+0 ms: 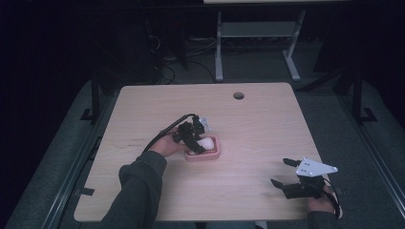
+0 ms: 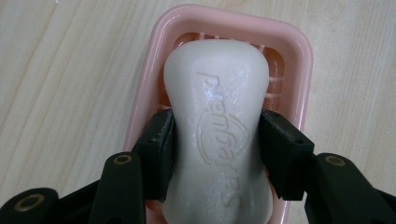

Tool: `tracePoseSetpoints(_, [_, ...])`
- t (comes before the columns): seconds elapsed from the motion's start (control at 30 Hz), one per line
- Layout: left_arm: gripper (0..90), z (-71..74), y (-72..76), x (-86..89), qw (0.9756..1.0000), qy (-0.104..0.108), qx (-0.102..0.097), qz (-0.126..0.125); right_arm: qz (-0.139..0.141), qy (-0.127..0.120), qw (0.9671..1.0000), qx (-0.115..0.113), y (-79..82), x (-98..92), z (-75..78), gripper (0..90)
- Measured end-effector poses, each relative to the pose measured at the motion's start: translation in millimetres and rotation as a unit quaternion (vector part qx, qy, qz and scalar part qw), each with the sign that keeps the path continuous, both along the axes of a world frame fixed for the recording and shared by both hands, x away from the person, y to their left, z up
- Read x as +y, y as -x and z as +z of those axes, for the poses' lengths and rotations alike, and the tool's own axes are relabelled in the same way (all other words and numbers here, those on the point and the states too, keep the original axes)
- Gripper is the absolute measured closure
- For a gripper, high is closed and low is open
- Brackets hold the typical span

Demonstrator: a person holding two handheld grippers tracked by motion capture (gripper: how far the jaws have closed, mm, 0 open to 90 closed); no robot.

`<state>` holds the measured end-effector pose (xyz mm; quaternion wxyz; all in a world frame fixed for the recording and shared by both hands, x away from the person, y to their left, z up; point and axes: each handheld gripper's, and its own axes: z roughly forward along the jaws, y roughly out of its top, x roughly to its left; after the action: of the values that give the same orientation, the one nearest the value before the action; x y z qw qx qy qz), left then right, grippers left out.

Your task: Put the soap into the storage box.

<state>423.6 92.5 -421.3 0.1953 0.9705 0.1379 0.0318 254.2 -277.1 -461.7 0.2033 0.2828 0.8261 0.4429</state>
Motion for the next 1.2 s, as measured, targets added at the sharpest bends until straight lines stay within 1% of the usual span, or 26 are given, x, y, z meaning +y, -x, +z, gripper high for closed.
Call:
tracePoseSetpoints(0.13, [47.9,2.8,1.2,1.0,1.0,0.002,0.0,0.001,0.001,0.002,1.0,-0.002,-0.1,0.2,0.2,13.7])
tracePoseSetpoints(0.2, [47.2,5.4,2.2,1.6,0.9999,0.009,-0.007,0.003,0.001,0.002,1.0,-0.002,-0.2,0.5,0.1,13.7])
tracePoseSetpoints(0.23, [46.2,5.4,2.2,1.6,0.9999,0.009,-0.007,0.003,0.001,0.002,1.0,-0.002,-0.2,0.5,0.1,13.7])
tracePoseSetpoints(0.27, [45.8,8.8,3.5,2.6,0.9999,0.011,-0.009,0.004,0.001,0.002,1.0,-0.002,-0.2,0.5,0.1,13.7])
tracePoseSetpoints(0.3, [45.1,9.4,4.4,3.0,0.9998,0.014,-0.011,0.008,0.001,0.002,1.0,-0.002,-0.2,0.4,0.1,13.7])
tracePoseSetpoints(0.37, [43.8,11.2,5.0,4.7,0.9998,0.016,-0.008,0.009,0.001,0.002,1.0,-0.002,-0.3,0.4,0.1,13.7])
tracePoseSetpoints(0.47, [43.7,13.5,7.2,5.9,0.9998,0.014,-0.009,0.005,0.002,0.003,1.0,-0.003,-0.4,0.7,0.1,13.7])
tracePoseSetpoints(0.57, [43.0,16.2,8.4,6.5,0.9998,0.019,-0.01,0.003,0.001,0.003,1.0,-0.003,-0.3,1.1,0.2,13.7])
tracePoseSetpoints(0.63, [41.2,16.5,9.6,6.4,0.9998,0.015,-0.012,0.006,0.0,0.003,1.0,-0.003,-0.2,1.0,0.3,13.7])
tracePoseSetpoints(0.73, [41.2,17.6,11.0,7.1,0.9998,0.013,-0.012,0.005,0.0,0.004,1.0,-0.004,-0.4,0.6,0.3,13.7])
tracePoseSetpoints(0.9, [40.2,20.0,14.6,8.2,0.9998,0.016,-0.014,0.005,0.0,0.005,1.0,-0.004,-0.4,0.4,0.5,13.7])
tracePoseSetpoints(0.97, [40.2,21.1,15.3,8.8,0.9998,0.014,-0.013,0.003,0.0,0.004,1.0,-0.005,-0.4,0.5,0.5,13.7])
tracePoseSetpoints(1.0, [40.2,22.6,17.2,10.4,0.9998,0.013,-0.014,0.004,-0.002,0.002,1.0,-0.002,-0.1,1.2,0.5,13.7])
tracePoseSetpoints(1.07, [40.1,24.3,19.2,13.0,0.9996,0.019,-0.019,0.004,0.0,0.004,1.0,-0.003,-0.4,1.3,0.4,13.7])
tracePoseSetpoints(1.17, [39.7,26.5,21.4,16.4,0.9996,0.021,-0.017,0.007,-0.001,0.006,1.0,-0.001,-0.4,1.9,0.7,13.7])
tracePoseSetpoints(1.2, [39.5,26.7,25.4,19.5,0.9995,0.022,-0.021,0.006,0.0,0.007,1.0,-0.002,-0.6,2.0,0.6,13.7])
